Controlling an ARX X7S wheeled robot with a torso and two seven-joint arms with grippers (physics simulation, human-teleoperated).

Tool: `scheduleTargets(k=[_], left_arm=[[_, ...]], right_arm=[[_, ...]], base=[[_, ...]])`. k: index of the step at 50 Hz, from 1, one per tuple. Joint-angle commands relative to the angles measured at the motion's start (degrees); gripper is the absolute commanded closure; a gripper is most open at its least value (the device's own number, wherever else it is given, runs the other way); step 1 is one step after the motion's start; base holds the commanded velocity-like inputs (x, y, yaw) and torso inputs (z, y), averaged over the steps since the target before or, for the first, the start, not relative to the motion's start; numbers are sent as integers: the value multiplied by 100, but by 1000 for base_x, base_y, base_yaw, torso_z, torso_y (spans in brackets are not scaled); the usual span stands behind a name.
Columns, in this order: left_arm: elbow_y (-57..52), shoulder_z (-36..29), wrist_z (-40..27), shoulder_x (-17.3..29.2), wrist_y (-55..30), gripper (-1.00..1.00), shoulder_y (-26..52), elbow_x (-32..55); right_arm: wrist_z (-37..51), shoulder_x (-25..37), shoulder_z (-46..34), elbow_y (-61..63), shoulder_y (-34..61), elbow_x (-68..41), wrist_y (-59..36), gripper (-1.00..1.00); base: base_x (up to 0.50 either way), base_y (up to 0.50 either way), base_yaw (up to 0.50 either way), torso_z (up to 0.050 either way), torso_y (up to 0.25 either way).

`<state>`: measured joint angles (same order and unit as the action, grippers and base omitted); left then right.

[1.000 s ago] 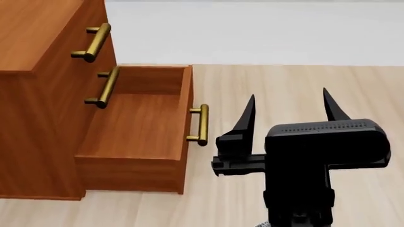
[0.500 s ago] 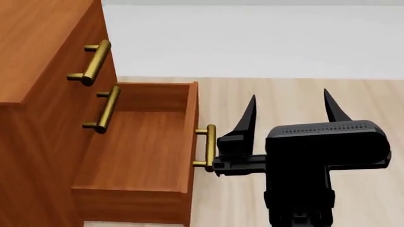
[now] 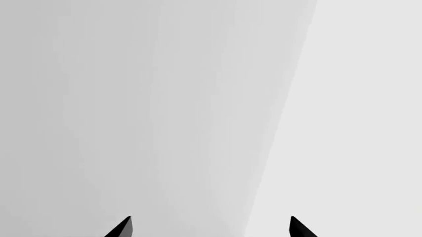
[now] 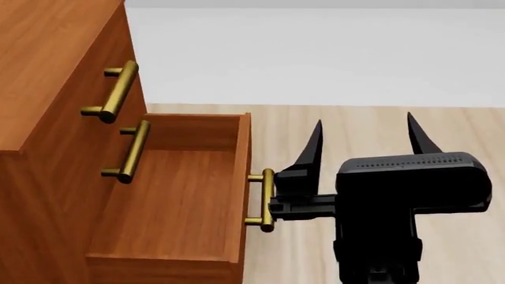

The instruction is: Put the wine bottle in the bottom drawer of the cabinet.

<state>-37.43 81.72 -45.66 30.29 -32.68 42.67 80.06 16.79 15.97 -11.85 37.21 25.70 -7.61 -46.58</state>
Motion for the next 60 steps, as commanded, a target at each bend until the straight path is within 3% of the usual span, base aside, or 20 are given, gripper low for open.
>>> scheduleTargets(k=[1, 9, 19, 26, 30, 33, 34, 39, 43, 50, 60], left_arm=[[0, -1, 0, 13, 4, -100, -16, 22], [2, -20, 18, 5, 9, -100, -24, 0], [3, -31, 20, 2, 14, -100, -32, 21], [7, -99, 11, 24, 8, -100, -21, -33], [3, -71, 22, 15, 12, -100, -41, -6], [3, -76, 23, 13, 15, -100, -41, -13], [2, -75, 16, 19, 15, -100, -42, -8], [0, -89, 3, 37, 9, -100, -45, 16], [0, -98, 14, 41, 10, -100, -51, 3], [0, -117, 57, 38, 7, -100, -76, -40], [-1, -126, 13, 69, -5, -100, -95, -12]], right_arm=[[7, 32, -8, 12, -26, -20, 46, -100], [64, 22, 101, 222, -114, -99, -120, -100], [220, 194, 426, 1331, -768, -217, -551, -100], [128, 0, 1296, 2034, -1089, -785, -1023, -100], [366, 57, 1826, 2274, -1194, -1681, -1149, -100], [1288, 537, 2202, 2274, -1290, -3284, -913, -100], [1424, 442, 2664, 2257, -1300, -4144, -1018, -100], [2591, 1665, 2265, 2273, -1828, -5257, 479, -100], [3081, 2429, 1779, 2274, -2156, -5252, 1487, -100], [3294, 2904, 1861, 2266, -2878, -5475, 2518, -100], [3693, 4055, 1469, 2273, -4124, -5464, 4401, -100]], base=[[316, 20, 0, 0, 0], [319, 22, 0, 0, 0], [0, 0, 0, 0, 0], [0, 0, 0, 0, 0], [0, 0, 0, 0, 0], [0, 0, 0, 0, 0], [0, 0, 0, 0, 0], [0, 0, 0, 0, 0], [0, 0, 0, 0, 0], [0, 0, 0, 0, 0], [0, 0, 0, 0, 0]])
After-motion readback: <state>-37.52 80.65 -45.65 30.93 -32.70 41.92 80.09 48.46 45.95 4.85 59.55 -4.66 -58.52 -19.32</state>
